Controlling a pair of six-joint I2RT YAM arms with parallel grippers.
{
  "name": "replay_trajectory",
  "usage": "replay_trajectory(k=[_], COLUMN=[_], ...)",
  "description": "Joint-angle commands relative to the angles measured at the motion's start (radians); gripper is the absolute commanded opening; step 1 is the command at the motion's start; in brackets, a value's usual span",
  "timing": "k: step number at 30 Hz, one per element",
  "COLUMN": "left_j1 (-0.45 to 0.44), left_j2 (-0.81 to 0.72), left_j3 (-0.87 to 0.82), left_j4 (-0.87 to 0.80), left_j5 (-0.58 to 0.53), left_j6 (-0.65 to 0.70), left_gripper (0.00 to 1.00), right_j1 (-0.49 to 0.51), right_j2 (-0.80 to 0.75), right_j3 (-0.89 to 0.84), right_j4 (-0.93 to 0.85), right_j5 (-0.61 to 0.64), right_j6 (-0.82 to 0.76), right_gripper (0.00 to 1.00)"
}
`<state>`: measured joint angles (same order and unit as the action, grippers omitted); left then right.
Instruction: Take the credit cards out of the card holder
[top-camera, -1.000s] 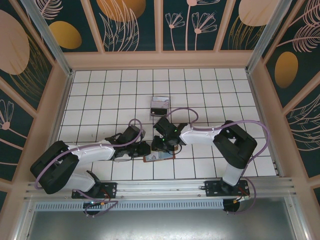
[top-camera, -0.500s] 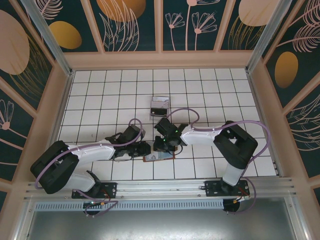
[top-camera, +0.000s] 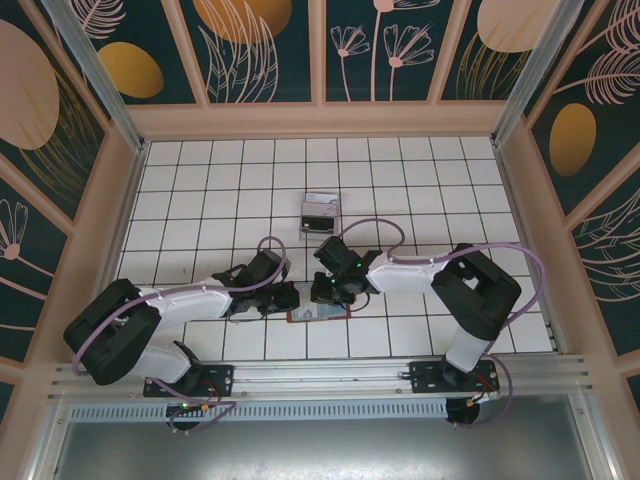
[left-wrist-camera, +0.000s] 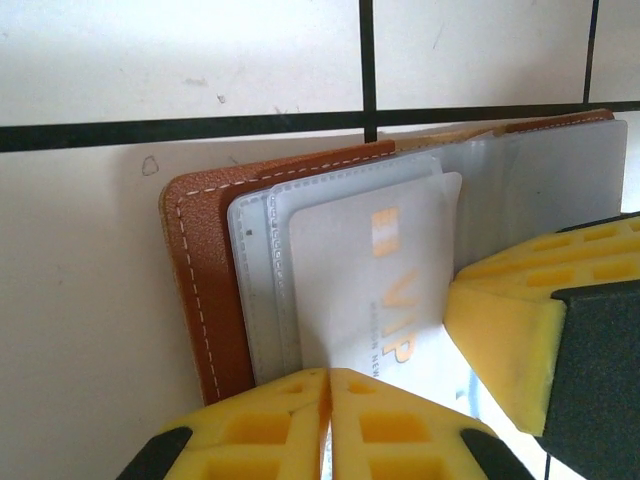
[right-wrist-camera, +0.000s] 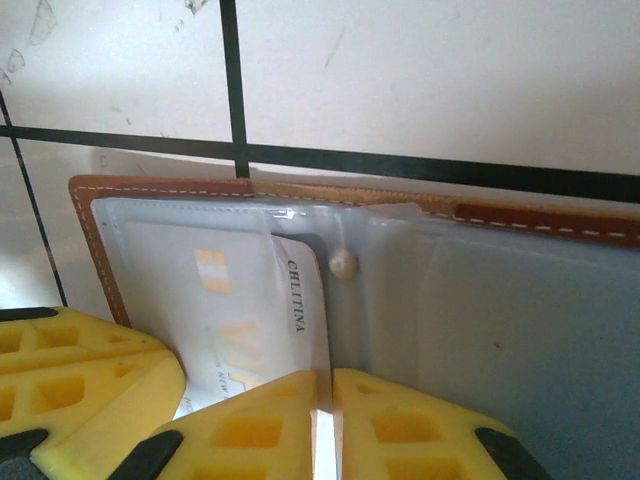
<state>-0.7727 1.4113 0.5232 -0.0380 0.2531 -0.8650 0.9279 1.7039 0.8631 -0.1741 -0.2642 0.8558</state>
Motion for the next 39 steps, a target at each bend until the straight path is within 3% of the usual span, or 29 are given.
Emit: replay_trajectory(k=[1, 12, 21, 32, 39], left_j1=[0.003, 0.003, 0.003, 0.003, 0.003], left_j2=[0.045, -0.045, -0.082, -0.117, -0.100], left_j3=[-0.022, 0.006, -0.004, -0.002, -0.009], left_j4=[-0.145, -0.152, -0.125, -0.165, -0.140], left_j5=[-0.072, -0.086, -0.084, -0.136, -0.114], left_j6=[0.023, 0.004, -0.020, -0.016, -0.010], left_gripper=[0.12, 0.21, 0.26, 0.25, 0.23], right_j1=[-0.023, -0.017, 0.004, 0.022, 0.032], right_j2=[-0.012, -0.085, -0.038, 0.010, 0.064], right_j3=[-0.050, -0.056, -0.001, 0.068, 0.091], right_j4=[-0.059, 0.025, 0.046, 0.021, 0.011], right_j5=[0.043, -0.017, -0.072, -0.069, -0.066], right_j6=[0.019, 0.038, 0.040, 0.047, 0.048], right_gripper=[0.15, 0.22, 0.25, 0.26, 0.27])
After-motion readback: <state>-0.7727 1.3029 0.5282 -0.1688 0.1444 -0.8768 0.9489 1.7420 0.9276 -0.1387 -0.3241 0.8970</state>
